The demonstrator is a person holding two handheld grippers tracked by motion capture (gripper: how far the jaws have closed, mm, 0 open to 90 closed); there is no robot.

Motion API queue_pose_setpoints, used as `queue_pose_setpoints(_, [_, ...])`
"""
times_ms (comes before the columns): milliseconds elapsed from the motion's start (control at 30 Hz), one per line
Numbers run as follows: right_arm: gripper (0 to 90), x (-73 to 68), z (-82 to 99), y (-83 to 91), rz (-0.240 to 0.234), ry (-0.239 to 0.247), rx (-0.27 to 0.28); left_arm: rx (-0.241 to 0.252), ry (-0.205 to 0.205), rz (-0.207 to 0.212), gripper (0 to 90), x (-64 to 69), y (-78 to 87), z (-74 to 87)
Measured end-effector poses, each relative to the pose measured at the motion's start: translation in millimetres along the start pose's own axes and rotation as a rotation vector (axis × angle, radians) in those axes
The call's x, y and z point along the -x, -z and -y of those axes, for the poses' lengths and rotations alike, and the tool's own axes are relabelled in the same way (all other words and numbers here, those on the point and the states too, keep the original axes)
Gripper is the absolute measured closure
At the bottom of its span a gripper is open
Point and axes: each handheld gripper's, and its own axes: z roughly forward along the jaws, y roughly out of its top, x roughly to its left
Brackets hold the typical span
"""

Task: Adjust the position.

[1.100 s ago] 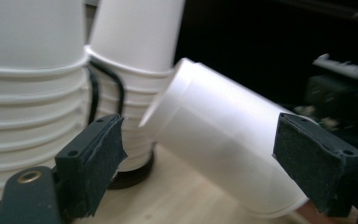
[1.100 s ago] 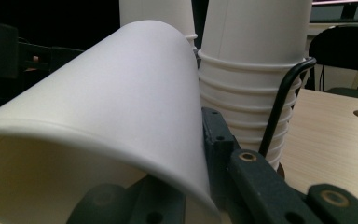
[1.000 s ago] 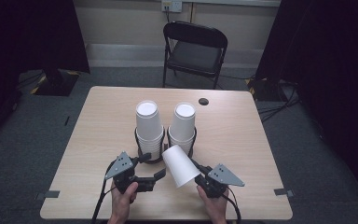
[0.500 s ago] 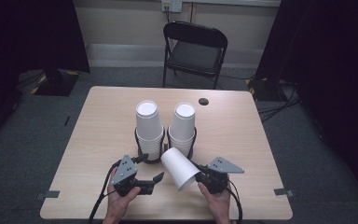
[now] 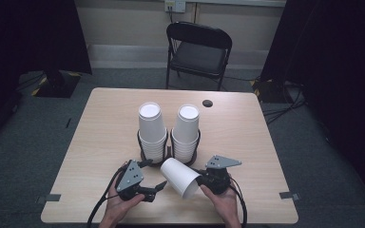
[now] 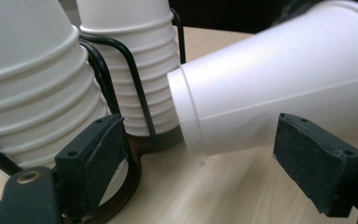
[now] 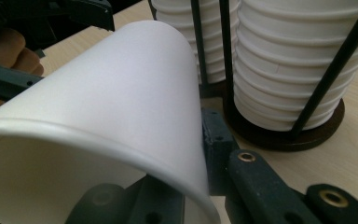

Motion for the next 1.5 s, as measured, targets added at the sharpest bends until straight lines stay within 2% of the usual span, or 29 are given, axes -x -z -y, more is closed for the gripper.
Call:
queue_pose_setpoints(67, [86.8,1.2,-2.6,-1.2,0.001,-0.002,-0.033,-0.008,-0.025,-0.027,15.8,2.6,0.0,0.9])
queue_pose_setpoints(100, [86.8,1.6,-3.5,-1.5,0.004,0.001,-0.043,-0.008,-0.040,-0.021,15.8,3.0,0.0,1.4])
queue_pose_setpoints(133, [86.8,1.8,-4.5,-1.9,0.004,0.002,-0.049,-0.005,-0.036,-0.011,15.8,3.8,-0.8,2.0])
queue_pose_setpoints(267, [86.8,2.7,-8.4,-3.7,-0.003,0.009,-0.080,-0.025,-0.084,-0.007,15.5,6.4,-3.6,2.8])
queue_pose_setpoints(300, [86.8,2.8,-9.9,-4.4,-0.005,0.014,-0.091,-0.024,-0.083,-0.006,15.5,7.1,-4.2,2.9])
queue_pose_setpoints(433, [86.8,4.5,-14.5,-6.3,-0.014,0.008,-0.149,-0.049,-0.113,0.009,15.5,8.3,-6.5,3.0])
queue_pose_setpoints(500, [86.8,4.6,-16.4,-7.6,-0.022,0.007,-0.175,-0.065,-0.135,0.030,15.7,8.7,-7.9,2.7])
queue_pose_setpoints(667, [86.8,4.6,-19.7,-13.4,-0.048,0.007,-0.236,-0.094,-0.182,0.033,15.6,10.2,-12.1,-0.3])
queue_pose_setpoints(800, [86.8,6.9,-21.1,-17.1,-0.062,0.006,-0.256,-0.121,-0.223,0.059,15.6,12.1,-14.3,-0.8])
queue_pose_setpoints(867, [86.8,7.7,-21.1,-19.2,-0.065,0.006,-0.271,-0.127,-0.226,0.045,15.6,14.6,-16.3,0.5])
queue_pose_setpoints(900, [86.8,8.1,-21.3,-20.3,-0.070,0.007,-0.280,-0.124,-0.228,0.051,15.6,15.5,-17.0,1.2])
queue_pose_setpoints(1033, [86.8,7.7,-25.1,-22.3,-0.072,0.001,-0.298,-0.138,-0.263,0.055,15.7,19.7,-20.7,2.6])
queue_pose_setpoints(1133, [86.8,7.9,-29.6,-25.1,-0.082,0.000,-0.329,-0.140,-0.275,0.056,13.8,22.7,-22.5,2.6])
queue_pose_setpoints(1233, [86.8,7.5,-34.2,-29.1,-0.087,0.001,-0.356,-0.152,-0.292,0.022,9.6,26.4,-27.1,3.7])
queue_pose_setpoints(1300, [86.8,6.1,-36.5,-31.4,-0.087,0.000,-0.368,-0.162,-0.301,0.016,7.0,26.4,-28.2,3.5])
queue_pose_setpoints(1433, [86.8,4.2,-40.1,-34.0,-0.095,0.001,-0.385,-0.154,-0.322,0.012,4.0,28.2,-30.0,3.3])
queue_pose_setpoints(1500, [86.9,3.1,-41.1,-35.1,-0.097,0.001,-0.391,-0.169,-0.338,0.020,4.2,29.3,-31.7,2.5])
